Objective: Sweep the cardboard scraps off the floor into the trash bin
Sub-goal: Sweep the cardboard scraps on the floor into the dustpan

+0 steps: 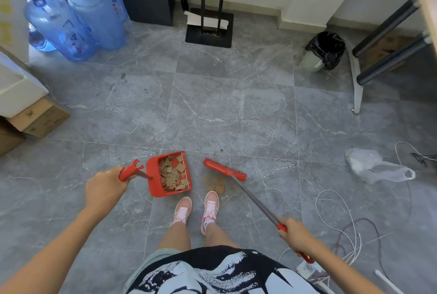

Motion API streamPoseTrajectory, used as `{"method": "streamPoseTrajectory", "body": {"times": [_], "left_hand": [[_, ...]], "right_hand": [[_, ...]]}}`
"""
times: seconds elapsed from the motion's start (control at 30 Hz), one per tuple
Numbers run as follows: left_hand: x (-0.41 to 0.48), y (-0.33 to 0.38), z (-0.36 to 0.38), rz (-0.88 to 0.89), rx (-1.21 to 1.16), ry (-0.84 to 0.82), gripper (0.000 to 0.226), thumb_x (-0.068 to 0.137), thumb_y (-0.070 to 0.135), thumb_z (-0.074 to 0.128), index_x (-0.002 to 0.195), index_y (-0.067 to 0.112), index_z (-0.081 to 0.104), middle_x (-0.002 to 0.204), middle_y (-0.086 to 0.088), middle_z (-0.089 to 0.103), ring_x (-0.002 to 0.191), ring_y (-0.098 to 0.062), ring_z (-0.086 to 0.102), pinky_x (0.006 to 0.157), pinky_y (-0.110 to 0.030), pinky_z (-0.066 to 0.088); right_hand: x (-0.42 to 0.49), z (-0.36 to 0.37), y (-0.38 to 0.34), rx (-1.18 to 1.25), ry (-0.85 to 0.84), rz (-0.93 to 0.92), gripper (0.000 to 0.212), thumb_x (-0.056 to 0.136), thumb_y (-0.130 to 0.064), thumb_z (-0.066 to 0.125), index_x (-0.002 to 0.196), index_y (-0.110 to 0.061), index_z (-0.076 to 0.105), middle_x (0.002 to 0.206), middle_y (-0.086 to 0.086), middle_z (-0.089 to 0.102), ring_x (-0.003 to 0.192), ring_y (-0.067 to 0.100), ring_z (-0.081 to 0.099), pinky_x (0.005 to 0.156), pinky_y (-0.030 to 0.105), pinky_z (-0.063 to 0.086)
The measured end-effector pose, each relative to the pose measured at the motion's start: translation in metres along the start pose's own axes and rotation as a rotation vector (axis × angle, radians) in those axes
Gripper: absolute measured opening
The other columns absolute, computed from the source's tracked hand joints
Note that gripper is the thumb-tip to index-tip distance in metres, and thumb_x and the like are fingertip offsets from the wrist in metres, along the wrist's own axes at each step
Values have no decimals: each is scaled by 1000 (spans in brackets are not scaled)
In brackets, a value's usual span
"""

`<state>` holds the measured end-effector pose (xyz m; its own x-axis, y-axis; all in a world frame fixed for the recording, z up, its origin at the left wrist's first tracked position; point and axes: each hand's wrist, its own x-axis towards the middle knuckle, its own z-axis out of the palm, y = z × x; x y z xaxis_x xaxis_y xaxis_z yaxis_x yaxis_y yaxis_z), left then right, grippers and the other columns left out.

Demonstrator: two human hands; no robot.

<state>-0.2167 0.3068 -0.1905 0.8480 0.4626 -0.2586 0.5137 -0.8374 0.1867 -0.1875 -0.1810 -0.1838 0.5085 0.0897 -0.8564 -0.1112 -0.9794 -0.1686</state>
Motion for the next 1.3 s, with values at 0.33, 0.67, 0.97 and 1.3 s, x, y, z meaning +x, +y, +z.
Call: {"method": "streamPoseTrajectory", "body": {"times": [0.33,0.67,0.97,1.3], "left_hand": [[10,-24,7,239,-29,-49,31,82,41,72,71,12,67,57,-11,64,54,-36,61,50,-30,38],[11,-31,37,298,-98,-123,36,83,42,70,73,8,66,57,-14,64,55,-36,61,53,-35,47],[2,-27,52,358,-32,-175,34,86,35,69,68,8,60,52,-10,59,47,-33,56,49,-36,49],[9,-23,62,210,122,-274,20,94,22,54,80,11,63,66,-10,62,60,-33,59,53,-33,45]], "right_hand": [[-34,59,-17,615,92,281,19,94,-4,40,88,-16,53,37,2,39,25,11,36,32,18,37],[-6,107,-55,950,74,578,28,96,-4,36,69,-9,43,50,7,37,32,13,34,33,12,34],[9,114,-90,1113,8,637,25,96,-4,36,72,-9,40,56,7,37,20,9,36,33,12,36],[28,123,-163,991,15,542,17,93,-1,36,76,-1,39,55,10,44,38,16,37,33,16,31]]}}
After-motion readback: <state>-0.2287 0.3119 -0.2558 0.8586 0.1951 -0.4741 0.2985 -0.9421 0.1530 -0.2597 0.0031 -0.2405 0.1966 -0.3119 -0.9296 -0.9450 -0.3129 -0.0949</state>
